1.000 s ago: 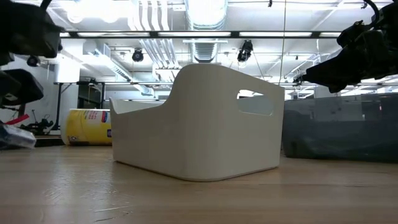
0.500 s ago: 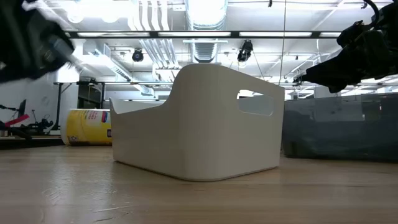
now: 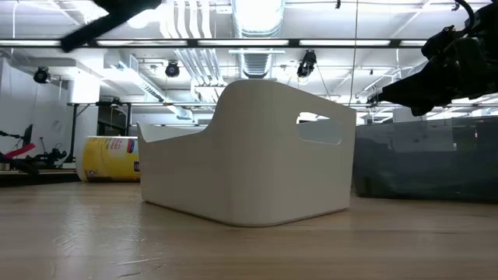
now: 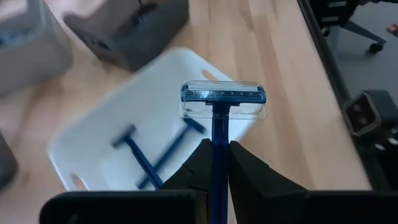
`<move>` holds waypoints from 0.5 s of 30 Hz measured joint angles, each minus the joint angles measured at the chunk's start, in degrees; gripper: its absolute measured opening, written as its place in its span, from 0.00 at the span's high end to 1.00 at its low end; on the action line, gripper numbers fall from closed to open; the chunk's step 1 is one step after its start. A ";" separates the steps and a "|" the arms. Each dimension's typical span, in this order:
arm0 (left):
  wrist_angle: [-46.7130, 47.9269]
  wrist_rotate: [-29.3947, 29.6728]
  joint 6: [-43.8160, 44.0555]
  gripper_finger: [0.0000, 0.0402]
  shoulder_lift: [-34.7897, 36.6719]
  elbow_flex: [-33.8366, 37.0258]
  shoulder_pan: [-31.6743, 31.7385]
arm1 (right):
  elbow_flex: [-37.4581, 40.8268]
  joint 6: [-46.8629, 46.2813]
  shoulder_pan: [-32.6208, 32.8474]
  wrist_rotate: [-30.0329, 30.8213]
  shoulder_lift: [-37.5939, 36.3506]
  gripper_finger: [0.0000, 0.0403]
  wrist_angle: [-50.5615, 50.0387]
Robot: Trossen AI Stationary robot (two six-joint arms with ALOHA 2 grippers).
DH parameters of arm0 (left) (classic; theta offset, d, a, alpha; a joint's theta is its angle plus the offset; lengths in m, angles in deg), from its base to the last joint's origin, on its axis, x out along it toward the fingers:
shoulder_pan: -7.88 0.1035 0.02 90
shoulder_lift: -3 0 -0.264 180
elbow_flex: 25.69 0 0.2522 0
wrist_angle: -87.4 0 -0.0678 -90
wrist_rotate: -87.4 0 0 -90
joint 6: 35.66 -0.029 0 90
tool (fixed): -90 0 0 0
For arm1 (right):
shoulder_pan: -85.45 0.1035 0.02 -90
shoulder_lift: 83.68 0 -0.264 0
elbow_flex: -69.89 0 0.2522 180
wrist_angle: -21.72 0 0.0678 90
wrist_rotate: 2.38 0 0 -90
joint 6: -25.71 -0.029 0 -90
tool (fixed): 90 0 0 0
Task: Pick & Place Travel size toiletries
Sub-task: Put the blue razor into the white bin
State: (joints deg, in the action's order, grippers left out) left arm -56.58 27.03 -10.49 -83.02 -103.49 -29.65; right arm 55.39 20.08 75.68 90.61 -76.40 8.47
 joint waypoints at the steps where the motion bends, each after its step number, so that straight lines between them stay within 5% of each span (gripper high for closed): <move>1: -0.52 0.00 -1.70 0.92 0.00 -0.22 0.80 | 0.01 -0.18 0.01 0.00 0.00 0.68 -0.02; 15: -10.53 -6.45 -17.17 0.92 0.00 -0.43 13.65 | 0.01 -0.17 0.00 -0.01 0.00 0.78 -0.01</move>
State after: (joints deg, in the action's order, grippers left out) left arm -67.11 20.58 -27.66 -83.02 -103.92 -16.01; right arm 55.40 19.90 75.68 90.60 -76.40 8.47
